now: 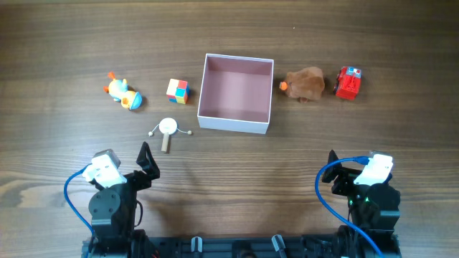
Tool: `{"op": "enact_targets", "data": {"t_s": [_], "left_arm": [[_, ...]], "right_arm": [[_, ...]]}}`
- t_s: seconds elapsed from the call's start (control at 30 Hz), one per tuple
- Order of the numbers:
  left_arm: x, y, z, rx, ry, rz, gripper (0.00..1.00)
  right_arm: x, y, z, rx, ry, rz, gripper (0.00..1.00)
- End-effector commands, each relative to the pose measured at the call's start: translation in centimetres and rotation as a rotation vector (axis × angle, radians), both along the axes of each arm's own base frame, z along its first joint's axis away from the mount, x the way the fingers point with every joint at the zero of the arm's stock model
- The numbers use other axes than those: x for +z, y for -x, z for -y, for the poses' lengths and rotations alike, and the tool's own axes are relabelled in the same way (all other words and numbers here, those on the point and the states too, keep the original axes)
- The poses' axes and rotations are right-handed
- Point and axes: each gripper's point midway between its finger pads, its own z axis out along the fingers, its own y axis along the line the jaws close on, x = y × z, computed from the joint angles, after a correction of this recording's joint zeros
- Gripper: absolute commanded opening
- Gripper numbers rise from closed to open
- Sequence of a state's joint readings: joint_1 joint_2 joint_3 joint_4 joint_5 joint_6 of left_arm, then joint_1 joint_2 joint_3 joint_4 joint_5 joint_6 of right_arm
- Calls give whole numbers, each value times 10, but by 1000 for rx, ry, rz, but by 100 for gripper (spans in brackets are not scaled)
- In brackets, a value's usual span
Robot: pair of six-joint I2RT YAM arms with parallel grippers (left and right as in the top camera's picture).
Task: Pack container
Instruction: 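Move the right gripper to the brown plush turtle and grasp it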
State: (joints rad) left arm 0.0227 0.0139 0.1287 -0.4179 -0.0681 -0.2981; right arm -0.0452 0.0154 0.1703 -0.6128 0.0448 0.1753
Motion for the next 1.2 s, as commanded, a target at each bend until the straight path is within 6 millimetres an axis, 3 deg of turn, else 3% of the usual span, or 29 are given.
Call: {"op": "enact_targets", "data": {"t_s": [0.0, 0.87, 1.0, 1.07, 1.17], "left_arm": [[1, 0, 2, -11, 7, 11, 100], [1, 0, 2, -11, 7, 11, 100], [1, 0, 2, -11, 7, 11, 100], [1, 0, 2, -11, 7, 11, 100], [1, -1, 2, -15, 9, 12, 100]], "right_arm": [[-4, 0, -6, 26, -14, -3, 100], [-3, 0, -6, 26, -9, -2, 100], [4, -4, -6, 19, -21, 33, 100], [5, -4, -14, 26, -122, 40, 100], [3, -4, -21, -90, -459, 40, 100]]}}
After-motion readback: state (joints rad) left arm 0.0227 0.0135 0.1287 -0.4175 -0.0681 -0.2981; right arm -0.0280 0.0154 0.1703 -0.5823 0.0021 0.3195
